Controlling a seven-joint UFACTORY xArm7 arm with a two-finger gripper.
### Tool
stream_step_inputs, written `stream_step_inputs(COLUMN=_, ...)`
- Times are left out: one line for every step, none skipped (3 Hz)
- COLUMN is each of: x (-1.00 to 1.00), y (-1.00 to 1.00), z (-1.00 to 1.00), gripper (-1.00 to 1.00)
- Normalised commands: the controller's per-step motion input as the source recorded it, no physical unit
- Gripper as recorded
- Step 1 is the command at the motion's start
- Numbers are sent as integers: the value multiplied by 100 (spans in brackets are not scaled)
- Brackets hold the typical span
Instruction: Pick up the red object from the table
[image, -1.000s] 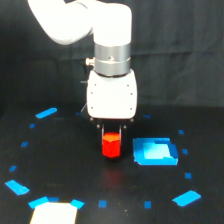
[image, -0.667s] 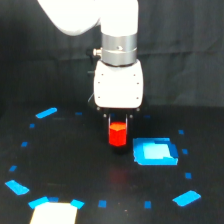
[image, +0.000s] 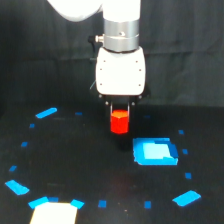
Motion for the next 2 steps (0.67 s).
stream_step_inputs(x=26, y=-46, z=100, gripper=-86)
stream_step_inputs(x=55, y=39, z=100, gripper=-100)
